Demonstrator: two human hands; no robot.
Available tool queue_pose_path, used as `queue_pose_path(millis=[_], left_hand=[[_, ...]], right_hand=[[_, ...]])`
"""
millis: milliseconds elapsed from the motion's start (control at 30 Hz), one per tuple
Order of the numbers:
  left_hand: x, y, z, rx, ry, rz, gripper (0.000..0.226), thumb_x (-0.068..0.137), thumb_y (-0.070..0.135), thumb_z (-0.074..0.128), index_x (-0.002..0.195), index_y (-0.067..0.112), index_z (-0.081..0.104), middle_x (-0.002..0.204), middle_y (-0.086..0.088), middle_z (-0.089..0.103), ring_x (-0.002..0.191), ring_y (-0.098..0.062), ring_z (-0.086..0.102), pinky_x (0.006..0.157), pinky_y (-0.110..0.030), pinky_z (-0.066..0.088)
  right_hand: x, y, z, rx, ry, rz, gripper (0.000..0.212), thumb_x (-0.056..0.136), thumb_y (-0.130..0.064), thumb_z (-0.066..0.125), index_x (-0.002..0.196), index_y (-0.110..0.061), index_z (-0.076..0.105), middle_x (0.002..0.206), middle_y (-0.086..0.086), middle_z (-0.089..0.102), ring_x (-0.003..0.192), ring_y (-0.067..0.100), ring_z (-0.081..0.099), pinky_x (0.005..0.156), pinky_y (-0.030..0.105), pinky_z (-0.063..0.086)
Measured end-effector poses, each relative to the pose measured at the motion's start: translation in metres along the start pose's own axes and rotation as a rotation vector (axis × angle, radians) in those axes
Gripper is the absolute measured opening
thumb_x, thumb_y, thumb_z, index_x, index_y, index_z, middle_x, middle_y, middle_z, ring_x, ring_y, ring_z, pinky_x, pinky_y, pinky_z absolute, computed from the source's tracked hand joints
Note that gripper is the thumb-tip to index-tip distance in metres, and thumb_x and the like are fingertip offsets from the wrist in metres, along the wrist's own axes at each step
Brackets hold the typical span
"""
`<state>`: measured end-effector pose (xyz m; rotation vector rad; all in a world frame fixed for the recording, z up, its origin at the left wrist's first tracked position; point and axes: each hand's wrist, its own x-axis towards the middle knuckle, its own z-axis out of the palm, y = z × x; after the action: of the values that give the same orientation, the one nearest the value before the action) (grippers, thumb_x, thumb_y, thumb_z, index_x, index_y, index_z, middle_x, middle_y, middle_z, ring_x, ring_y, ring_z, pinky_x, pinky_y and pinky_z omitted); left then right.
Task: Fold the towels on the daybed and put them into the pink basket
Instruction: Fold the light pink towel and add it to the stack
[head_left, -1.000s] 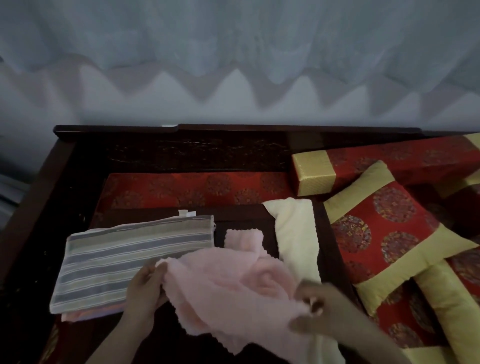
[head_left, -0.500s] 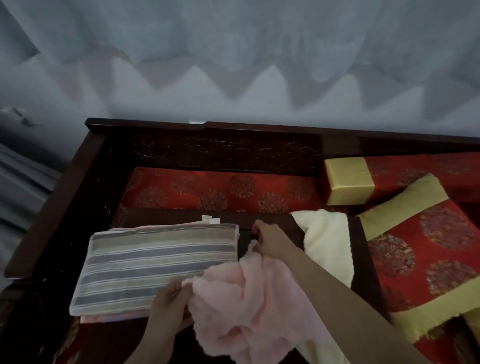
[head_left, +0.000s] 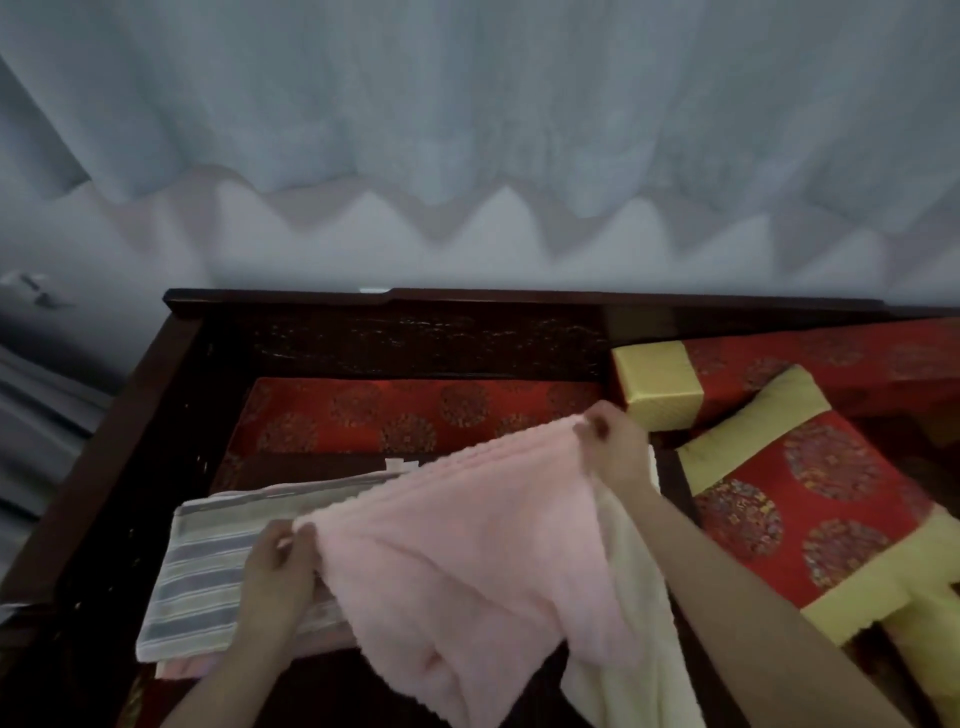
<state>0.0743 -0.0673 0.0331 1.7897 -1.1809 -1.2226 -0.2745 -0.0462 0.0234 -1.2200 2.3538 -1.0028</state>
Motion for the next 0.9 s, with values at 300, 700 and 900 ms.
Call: queue_pose_path(millis=[300, 700, 900], left_hand=[[-0.005, 0.169, 0.005, -0.119, -0.149, 0.543, 0.014, 0.095, 0.020, 0.053, 0.082, 0.022, 0.057, 0.079, -0.012, 0.064, 0.078, -0.023, 0.061, 0.077, -0.039, 0.057], [-0.079, 0.254, 0.027, -0.277, -0.464, 0.731, 0.020, 0.099, 0.017, 0.045, 0.081, 0.023, 0.052, 0.070, 0.010, 0.072, 0.066, -0.001, 0.064, 0.066, -0.017, 0.056], [-0.090, 0.157, 0.022, -0.039, -0.574, 0.590, 0.019, 0.097, 0.016, 0.046, 0.083, 0.022, 0.058, 0.074, 0.004, 0.066, 0.074, -0.008, 0.062, 0.067, -0.024, 0.055]], right_hand=[[0.018, -0.056, -0.189, 0.221, 0.400, -0.170, 0.007, 0.082, -0.011, 0.068, 0.080, -0.011, 0.061, 0.068, -0.001, 0.057, 0.060, -0.001, 0.051, 0.060, 0.008, 0.036], [-0.031, -0.059, -0.301, 0.666, 0.332, -0.178, 0.016, 0.095, -0.015, 0.052, 0.086, -0.027, 0.049, 0.075, -0.002, 0.052, 0.059, 0.000, 0.053, 0.057, 0.016, 0.049], [-0.109, 0.015, -0.282, 0.563, -0.101, -0.068, 0.007, 0.088, -0.023, 0.053, 0.083, -0.019, 0.054, 0.065, -0.004, 0.054, 0.057, 0.009, 0.051, 0.049, 0.020, 0.043]])
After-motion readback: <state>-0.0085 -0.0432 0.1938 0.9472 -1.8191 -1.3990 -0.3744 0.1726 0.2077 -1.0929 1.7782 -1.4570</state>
